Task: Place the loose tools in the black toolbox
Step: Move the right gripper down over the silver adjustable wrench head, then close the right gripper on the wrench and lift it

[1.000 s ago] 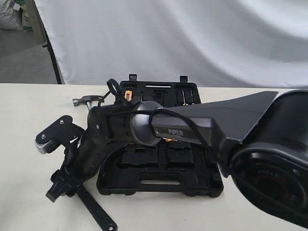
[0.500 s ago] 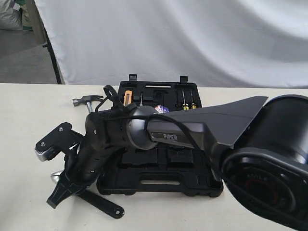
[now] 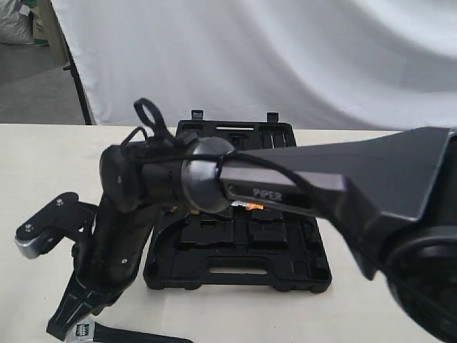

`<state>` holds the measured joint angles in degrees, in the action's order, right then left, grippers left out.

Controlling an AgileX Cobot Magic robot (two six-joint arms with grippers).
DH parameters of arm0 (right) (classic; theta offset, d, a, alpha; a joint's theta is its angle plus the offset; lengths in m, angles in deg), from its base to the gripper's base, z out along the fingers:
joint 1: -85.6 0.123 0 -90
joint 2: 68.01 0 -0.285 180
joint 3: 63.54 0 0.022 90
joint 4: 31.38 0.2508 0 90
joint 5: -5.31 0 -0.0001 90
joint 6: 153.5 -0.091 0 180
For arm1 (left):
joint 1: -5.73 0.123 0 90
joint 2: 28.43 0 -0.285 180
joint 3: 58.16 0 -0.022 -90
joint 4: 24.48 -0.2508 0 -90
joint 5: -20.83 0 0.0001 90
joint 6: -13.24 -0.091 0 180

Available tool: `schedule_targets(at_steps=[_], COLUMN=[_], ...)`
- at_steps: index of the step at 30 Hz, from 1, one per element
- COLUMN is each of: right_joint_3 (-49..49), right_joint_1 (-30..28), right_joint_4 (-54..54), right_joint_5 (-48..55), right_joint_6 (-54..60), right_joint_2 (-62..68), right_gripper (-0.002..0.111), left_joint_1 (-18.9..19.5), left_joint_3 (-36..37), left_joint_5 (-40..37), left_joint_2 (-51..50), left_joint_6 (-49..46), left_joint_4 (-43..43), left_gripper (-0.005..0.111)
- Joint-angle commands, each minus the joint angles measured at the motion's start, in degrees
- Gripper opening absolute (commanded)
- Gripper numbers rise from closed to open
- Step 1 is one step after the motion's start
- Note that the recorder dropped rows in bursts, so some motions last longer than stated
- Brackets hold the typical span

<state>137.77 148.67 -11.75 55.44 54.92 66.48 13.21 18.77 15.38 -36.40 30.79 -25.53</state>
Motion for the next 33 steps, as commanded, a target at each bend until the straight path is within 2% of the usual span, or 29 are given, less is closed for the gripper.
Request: schedule_targets(at_steps=[1,8,10,13,17,19,20,33], right_joint_3=[0.1,0.1,0.1,0.1,0.1,0.1,0.1,0.1], right_joint_1=[-0.1,0.3,0.6,1.5,2.2,2.4,2.4,2.5], right_joint_4=[-1.5,-1.6,-2.0,-3.8,-4.8,-4.8,-4.8,-3.9], right_joint_5=[4.8,5.7,3.7,-1.6,-4.9,-4.9,-4.9,-9.4], right_joint_6=[0.3,-1.0,-3.2,-9.0,-11.3,-11.2,-10.9,-7.0], right_joint_2=[-4.6,-5.2,-4.4,-3.0,-1.7,-0.9,-0.4,6.7], right_gripper=[0.000,0.000,0.003,0.023,0.070,0.086,0.091,0.092], left_joint_1=[1.5,1.5,1.5,1.5,1.5,1.5,1.5,1.5], left_joint_3=[-0.2,-0.2,-0.2,-0.2,-0.2,-0.2,-0.2,-0.2], left_joint_5=[0.4,0.4,0.4,0.4,0.4,0.4,0.4,0.4], left_joint_2=[0.2,0.2,0.2,0.2,0.2,0.2,0.2,0.2], left_joint_6=[0.3,0.3,0.3,0.3,0.3,0.3,0.3,0.3], left_joint_4=[-0.3,-0.3,-0.3,-0.3,-0.3,-0.3,-0.3,-0.3], left_gripper=[0.001,0.001,0.001,0.001,0.001,0.001,0.001,0.001])
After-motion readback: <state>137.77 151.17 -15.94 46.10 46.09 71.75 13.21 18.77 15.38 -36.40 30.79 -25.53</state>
